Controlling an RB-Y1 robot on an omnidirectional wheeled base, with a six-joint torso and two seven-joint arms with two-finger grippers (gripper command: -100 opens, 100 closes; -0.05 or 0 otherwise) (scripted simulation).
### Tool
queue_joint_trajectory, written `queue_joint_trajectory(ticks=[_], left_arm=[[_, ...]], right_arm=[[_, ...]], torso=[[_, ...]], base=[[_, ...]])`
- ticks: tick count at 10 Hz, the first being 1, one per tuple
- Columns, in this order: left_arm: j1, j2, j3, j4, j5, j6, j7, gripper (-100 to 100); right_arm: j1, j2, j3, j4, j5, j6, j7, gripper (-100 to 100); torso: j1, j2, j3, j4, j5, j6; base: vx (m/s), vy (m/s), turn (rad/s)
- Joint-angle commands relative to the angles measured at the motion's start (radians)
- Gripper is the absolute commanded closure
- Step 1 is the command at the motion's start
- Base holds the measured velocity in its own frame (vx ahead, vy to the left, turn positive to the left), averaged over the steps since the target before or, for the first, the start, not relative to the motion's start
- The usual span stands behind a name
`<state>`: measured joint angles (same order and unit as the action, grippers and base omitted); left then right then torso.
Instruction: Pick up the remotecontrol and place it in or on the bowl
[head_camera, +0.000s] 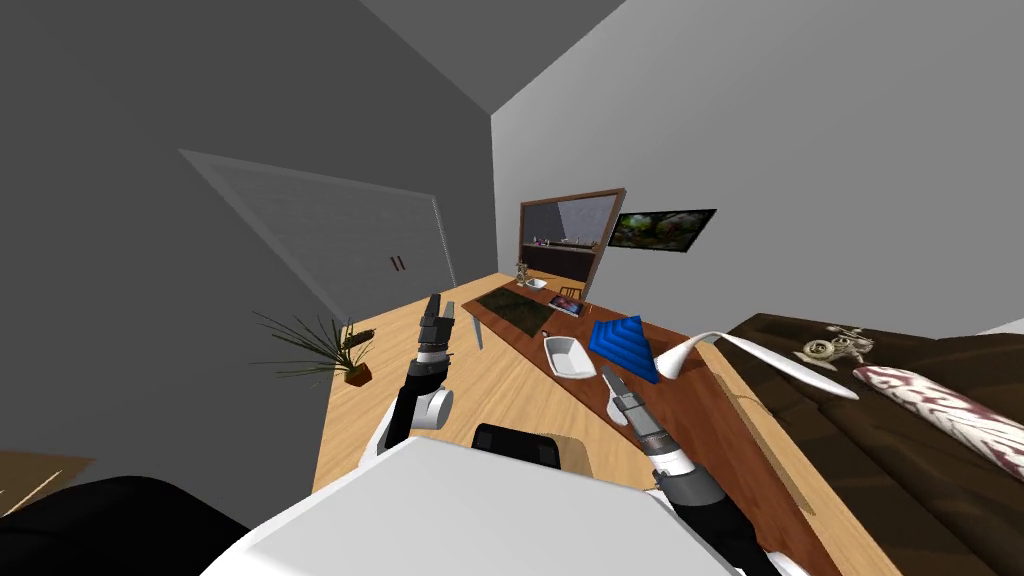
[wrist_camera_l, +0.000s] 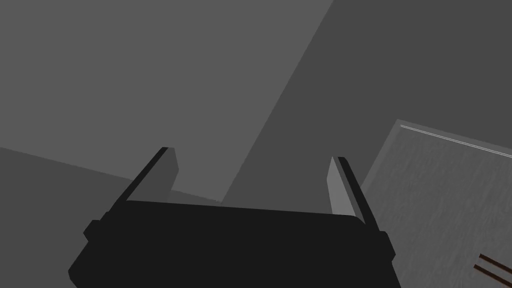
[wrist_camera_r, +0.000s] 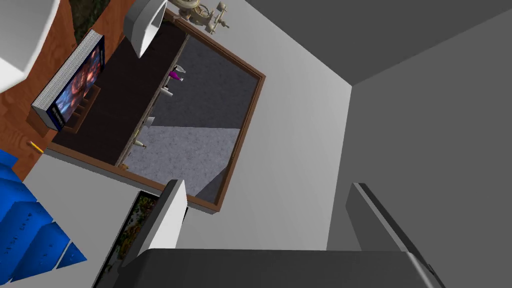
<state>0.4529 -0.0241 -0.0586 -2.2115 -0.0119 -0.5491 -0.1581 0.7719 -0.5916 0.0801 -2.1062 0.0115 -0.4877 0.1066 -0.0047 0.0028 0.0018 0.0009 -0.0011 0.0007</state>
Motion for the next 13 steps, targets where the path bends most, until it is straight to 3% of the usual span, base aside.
queue_joint_trajectory(ticks=[1,5,7,8,10,13], left_arm=[[0.0,0.0,0.0,0.0,0.0,0.0,0.0,0],[0.0,0.0,0.0,0.0,0.0,0.0,0.0,0],[0.0,0.0,0.0,0.0,0.0,0.0,0.0,0],[0.0,0.0,0.0,0.0,0.0,0.0,0.0,0],[0.0,0.0,0.0,0.0,0.0,0.0,0.0,0],[0.0,0.0,0.0,0.0,0.0,0.0,0.0,0]], right_arm=[[0.031,-0.05,0.008,0.037,-0.019,0.015,-0.011,-100],[0.08,-0.149,0.031,0.107,-0.055,0.045,-0.028,-100],[0.128,-0.222,0.059,0.182,-0.097,0.078,-0.046,-100],[0.128,-0.233,0.059,0.182,-0.097,0.078,-0.046,-100],[0.173,-0.308,0.09,0.254,-0.145,0.114,-0.064,-100],[0.193,-0.342,0.108,0.299,-0.171,0.133,-0.073,-100]], torso=[[0.0,0.0,0.0,0.0,0.0,0.0],[0.0,0.0,0.0,0.0,0.0,0.0],[0.0,-0.002,-0.001,-0.001,0.0,-0.001],[0.0,-0.002,-0.001,0.0,0.0,-0.001],[0.0,-0.003,-0.002,-0.001,0.0,0.0],[0.001,-0.005,-0.003,-0.001,0.0,0.0]], base=[[-0.072,-0.03,0.314],[-0.064,-0.032,0.252],[-0.047,-0.018,0.368],[-0.036,-0.023,0.199],[-0.025,-0.019,0.36],[-0.002,-0.012,0.204]])
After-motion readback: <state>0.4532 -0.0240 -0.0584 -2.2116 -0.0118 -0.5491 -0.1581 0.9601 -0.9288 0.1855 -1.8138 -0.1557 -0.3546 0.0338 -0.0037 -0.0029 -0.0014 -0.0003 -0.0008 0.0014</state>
